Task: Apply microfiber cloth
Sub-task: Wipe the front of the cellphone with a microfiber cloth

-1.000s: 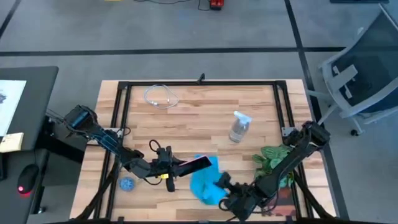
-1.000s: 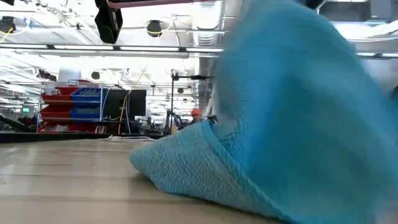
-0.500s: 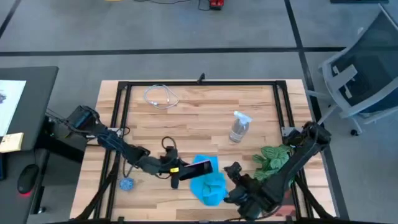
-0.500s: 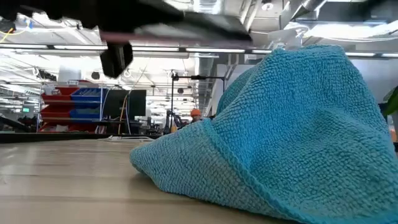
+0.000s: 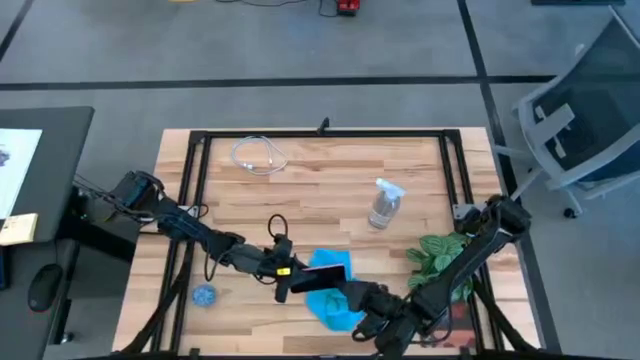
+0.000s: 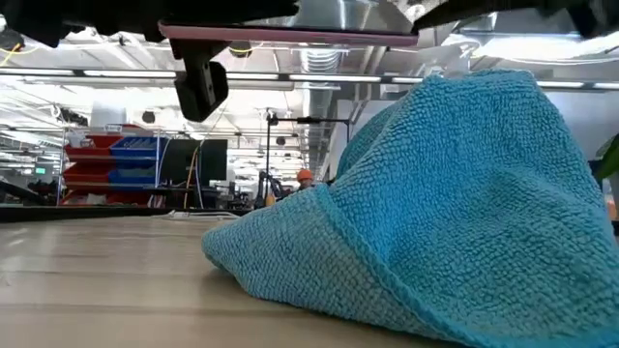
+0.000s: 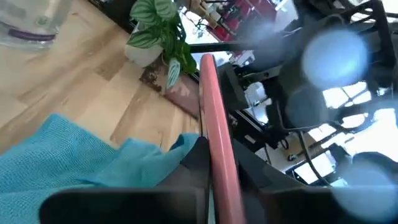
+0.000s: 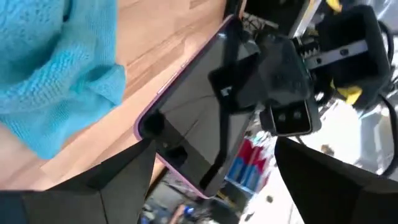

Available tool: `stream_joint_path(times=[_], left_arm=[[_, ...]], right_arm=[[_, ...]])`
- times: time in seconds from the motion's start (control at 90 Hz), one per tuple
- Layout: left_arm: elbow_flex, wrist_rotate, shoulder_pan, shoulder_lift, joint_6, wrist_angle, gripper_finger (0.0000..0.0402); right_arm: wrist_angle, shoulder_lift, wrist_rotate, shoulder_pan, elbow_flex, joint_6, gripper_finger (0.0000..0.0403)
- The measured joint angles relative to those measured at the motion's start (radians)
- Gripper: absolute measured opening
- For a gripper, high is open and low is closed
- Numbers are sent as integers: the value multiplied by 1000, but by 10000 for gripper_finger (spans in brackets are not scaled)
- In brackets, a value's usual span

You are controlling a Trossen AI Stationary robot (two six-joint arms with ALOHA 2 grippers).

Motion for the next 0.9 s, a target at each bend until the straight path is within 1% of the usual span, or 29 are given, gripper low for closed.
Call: stream_joint_path(times=[0.111, 0.278, 0.356, 0.433, 0.522, 0.578, 0.656, 0.7, 0.778, 0.9], left_arm=[[-1, 5, -1, 0, 0, -2, 11], [-1, 6, 0, 0, 0, -14, 11], [-1, 7, 0, 0, -2, -20, 11], [2, 32, 0, 0, -4, -13, 11], [4, 45, -5, -2, -4, 1, 11], [4, 50, -2, -2, 2, 10, 11], [4, 39, 0, -2, 3, 16, 11], [4, 40, -1, -2, 3, 16, 11], [3, 41, 0, -2, -1, 16, 11], [3, 41, 1, -2, -4, 19, 11]], right_arm=[[88, 0, -2, -1, -35, -72, 317], [62, 0, 1, -4, -36, -73, 317], [39, 0, 40, 3, -36, -67, 317], [-23, 0, 71, 18, -35, -20, 317], [-82, 2, 60, 32, -37, 84, 317], [-83, 2, 59, 37, -37, 116, 317], [-44, 2, 57, 39, -37, 122, 317], [9, 2, 54, 36, -37, 117, 317], [119, 2, 49, 25, -37, 58, 317], [178, 2, -21, -1, -37, -2, 313]])
